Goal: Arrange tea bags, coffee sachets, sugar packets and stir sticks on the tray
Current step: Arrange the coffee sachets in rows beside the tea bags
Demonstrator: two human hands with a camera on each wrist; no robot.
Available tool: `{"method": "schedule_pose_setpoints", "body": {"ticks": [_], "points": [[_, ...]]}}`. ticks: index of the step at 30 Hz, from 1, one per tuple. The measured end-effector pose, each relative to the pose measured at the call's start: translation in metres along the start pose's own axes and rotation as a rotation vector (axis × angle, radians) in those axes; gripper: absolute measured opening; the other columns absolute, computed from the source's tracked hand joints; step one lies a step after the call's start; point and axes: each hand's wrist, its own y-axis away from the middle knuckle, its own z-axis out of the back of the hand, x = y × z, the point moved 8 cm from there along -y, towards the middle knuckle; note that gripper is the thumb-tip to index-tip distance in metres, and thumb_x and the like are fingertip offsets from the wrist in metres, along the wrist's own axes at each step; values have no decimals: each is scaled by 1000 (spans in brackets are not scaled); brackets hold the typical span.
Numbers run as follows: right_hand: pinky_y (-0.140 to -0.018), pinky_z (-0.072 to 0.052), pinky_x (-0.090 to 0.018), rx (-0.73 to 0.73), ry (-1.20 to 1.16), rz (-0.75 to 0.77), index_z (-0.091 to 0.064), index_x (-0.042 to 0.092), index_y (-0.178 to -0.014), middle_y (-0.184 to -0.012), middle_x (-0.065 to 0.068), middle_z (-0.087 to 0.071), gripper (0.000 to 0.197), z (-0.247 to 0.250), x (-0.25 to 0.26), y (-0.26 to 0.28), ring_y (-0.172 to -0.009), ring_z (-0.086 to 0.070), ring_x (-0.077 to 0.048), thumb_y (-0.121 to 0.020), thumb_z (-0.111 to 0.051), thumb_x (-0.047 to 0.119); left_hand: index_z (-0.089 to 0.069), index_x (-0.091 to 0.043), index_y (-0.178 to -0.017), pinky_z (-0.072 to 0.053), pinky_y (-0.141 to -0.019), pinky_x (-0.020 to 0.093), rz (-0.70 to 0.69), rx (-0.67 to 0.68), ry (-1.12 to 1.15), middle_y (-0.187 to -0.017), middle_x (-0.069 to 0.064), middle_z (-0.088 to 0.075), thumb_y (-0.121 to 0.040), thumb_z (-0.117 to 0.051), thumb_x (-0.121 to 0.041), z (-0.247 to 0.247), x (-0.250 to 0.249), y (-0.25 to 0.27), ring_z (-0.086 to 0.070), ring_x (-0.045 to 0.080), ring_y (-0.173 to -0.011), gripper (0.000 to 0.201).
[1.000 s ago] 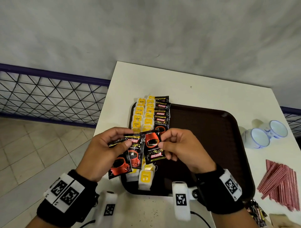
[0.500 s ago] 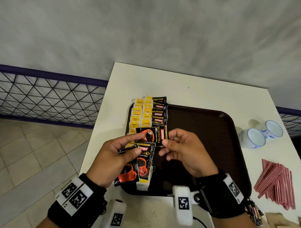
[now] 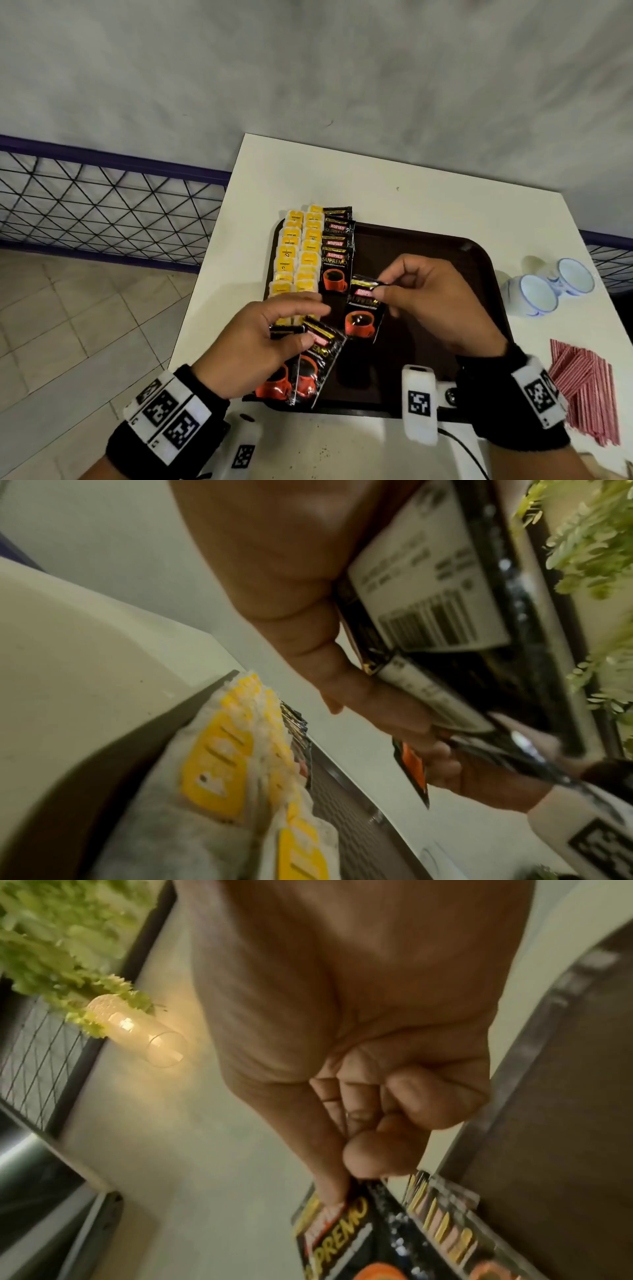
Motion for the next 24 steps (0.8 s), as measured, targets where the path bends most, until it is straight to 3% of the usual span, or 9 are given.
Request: {"method": "schedule_pose_setpoints", "body": {"ticks": [3,7,10,12,15,17,20,24], "points": [[-45,-38,-20,31,-93,-10,-68,7,-80,-58,-10,-61,11,-19,0,3,-48,-51,-15,-80,-78,2,-74,-40,-114,-34,-104,7,0,62,-62,-123,-31,-65,-88,-75,-9,-15,-2,-2,-52,-12,-125,41],[-44,-42,-22,19,-332,-108,-67,9,-79,-63,-9,-61,16,-31,-22,6,-51,-54,-17,-81,-72,-6,-75,-35,-113,-38,-96,1,19,26,-11,-119,-28,-68,-88,-74,-5,-13,1,-1,-56,-10,-121,39],[-43,-41,-23,49,-343,-167,-63,5,-79,-60,-13,-60,14,-40,-36,11,-50,-55,-18,-86,-68,-6,-72,-38,-116,-36,-97,-1,16,32,-16,-123,-29,-67,-89,-74,-6,-10,3,-1,-53,-12,-124,42],[-42,-40,-22,1,-319,-199,-63,2,-82,-58,-15,-59,11,-35,-44,5,-48,-55,-17,-88,-65,-6,-70,-41,-117,-35,-102,4,19,22,-29,-125,-29,-66,-89,-74,-8,-7,5,-1,-51,-13,-126,44],[-42,-44,-22,-77,-256,-284,-62,1,-86,-61,-14,-59,9,-22,-62,-12,-48,-57,-17,-90,-64,-7,-72,-40,-114,-38,-110,22,48,-32,-14,-125,-26,-67,-89,-74,-9,6,15,2,-53,-8,-127,40],[-42,-45,-22,-79,-204,-329,-62,2,-89,-63,-12,-60,8,-20,-71,-23,-49,-59,-16,-90,-65,-5,-74,-37,-112,-44,-105,23,72,-73,14,-122,-24,-70,-89,-73,-7,16,21,5,-58,-6,-123,37],[-43,-46,-23,-63,-148,-362,-62,3,-90,-59,-9,-62,8,-27,-78,-33,-49,-61,-17,-90,-65,-5,-75,-31,-110,-50,-88,10,109,-101,66,-118,-19,-73,-90,-71,-3,24,27,10,-63,-3,-116,35],[-45,-47,-25,-101,-84,-365,-62,3,-88,-56,-6,-61,9,-30,-76,-43,-48,-61,-16,-90,-64,-6,-77,-29,-108,-57,-82,18,146,-118,114,-115,-11,-74,-90,-70,0,26,32,13,-70,5,-107,35]]}}
